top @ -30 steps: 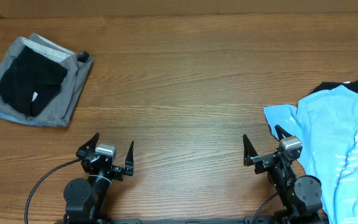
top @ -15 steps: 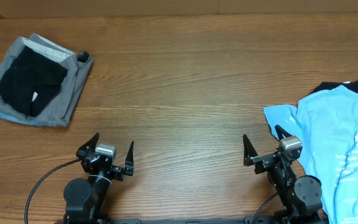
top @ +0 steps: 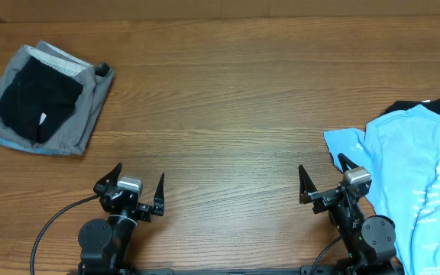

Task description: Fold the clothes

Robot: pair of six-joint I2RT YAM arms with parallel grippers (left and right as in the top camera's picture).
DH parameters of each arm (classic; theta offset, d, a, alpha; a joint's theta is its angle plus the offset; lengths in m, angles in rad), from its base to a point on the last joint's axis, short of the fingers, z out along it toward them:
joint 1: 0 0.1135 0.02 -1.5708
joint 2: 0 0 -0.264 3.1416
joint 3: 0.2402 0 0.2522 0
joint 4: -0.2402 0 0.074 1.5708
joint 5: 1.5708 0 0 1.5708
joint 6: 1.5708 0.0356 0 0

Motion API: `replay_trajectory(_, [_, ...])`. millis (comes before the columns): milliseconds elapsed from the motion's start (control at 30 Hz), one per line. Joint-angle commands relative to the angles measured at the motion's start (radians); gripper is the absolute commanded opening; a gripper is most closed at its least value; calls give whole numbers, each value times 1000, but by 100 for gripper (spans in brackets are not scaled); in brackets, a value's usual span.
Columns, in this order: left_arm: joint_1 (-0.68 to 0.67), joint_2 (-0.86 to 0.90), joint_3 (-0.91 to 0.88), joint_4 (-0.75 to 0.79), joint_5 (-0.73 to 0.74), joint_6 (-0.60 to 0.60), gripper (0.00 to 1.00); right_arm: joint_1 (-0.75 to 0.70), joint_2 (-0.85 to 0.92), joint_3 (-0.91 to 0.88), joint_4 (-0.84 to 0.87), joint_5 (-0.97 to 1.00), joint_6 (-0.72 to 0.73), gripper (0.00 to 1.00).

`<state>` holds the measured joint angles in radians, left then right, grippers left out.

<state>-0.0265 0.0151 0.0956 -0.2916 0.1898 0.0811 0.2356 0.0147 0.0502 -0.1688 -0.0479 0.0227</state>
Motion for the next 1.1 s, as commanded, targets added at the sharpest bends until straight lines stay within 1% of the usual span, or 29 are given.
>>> replay_trajectory(0, [-7, -11, -6, 3, -6, -3, 100, -4, -12, -4, 6, 1, 3, 100])
replay_trajectory(700, [-7, -11, -6, 3, -3, -10, 100, -4, -12, -4, 6, 1, 3, 100])
replay_trajectory(767, [-7, -11, -6, 2, 35, -69, 100, -4, -12, -4, 6, -15, 14, 100])
replay_trajectory(867, [-7, -11, -6, 5, 76, -186, 100, -2, -12, -3, 8, -128, 144, 100])
replay_trajectory(933, [-7, -10, -6, 5, 117, -251, 100, -2, -12, -3, 12, -209, 197, 100])
replay_trajectory(967, [-7, -10, -3, 5, 140, -271, 100, -2, -11, -2, 11, -250, 223, 100])
replay_trajectory(1033, [-7, -10, 14, 3, 160, -269, 100, -2, -11, 9, 5, -287, 260, 100])
replay_trajectory(1067, [-7, -10, 56, 3, 171, -269, 100, -2, -11, 45, -29, -295, 267, 100])
